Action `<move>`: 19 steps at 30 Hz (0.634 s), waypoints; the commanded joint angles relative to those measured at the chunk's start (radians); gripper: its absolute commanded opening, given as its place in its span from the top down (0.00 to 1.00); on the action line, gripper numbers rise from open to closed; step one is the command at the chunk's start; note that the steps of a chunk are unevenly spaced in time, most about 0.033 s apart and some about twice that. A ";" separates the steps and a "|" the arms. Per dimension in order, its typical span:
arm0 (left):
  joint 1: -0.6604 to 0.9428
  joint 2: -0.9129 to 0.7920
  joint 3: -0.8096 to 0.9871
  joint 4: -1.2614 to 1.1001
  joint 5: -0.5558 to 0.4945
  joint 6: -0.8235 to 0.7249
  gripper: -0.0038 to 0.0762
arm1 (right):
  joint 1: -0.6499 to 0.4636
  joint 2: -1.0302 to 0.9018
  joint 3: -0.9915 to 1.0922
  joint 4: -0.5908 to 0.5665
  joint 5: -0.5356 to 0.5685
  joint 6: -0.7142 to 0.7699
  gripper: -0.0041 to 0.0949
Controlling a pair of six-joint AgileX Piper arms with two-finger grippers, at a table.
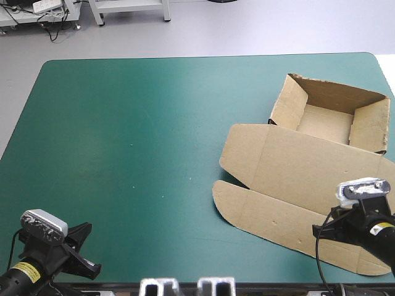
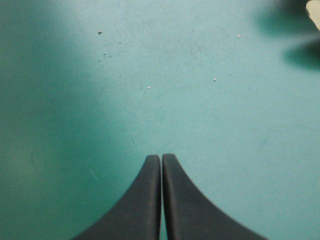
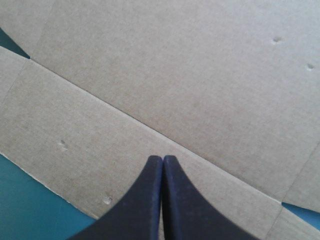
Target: Fold the box
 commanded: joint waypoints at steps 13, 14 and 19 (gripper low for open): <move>0.000 0.000 0.014 -0.031 -0.076 0.006 0.96 | 0.001 -0.181 0.125 0.046 -0.139 -0.041 0.98; 0.000 0.000 0.014 -0.031 -0.076 0.006 0.96 | 0.001 -0.181 0.125 0.048 -0.139 -0.041 0.98; 0.000 0.000 0.014 -0.031 -0.074 0.006 0.96 | 0.001 -0.181 0.125 0.063 -0.138 -0.039 0.98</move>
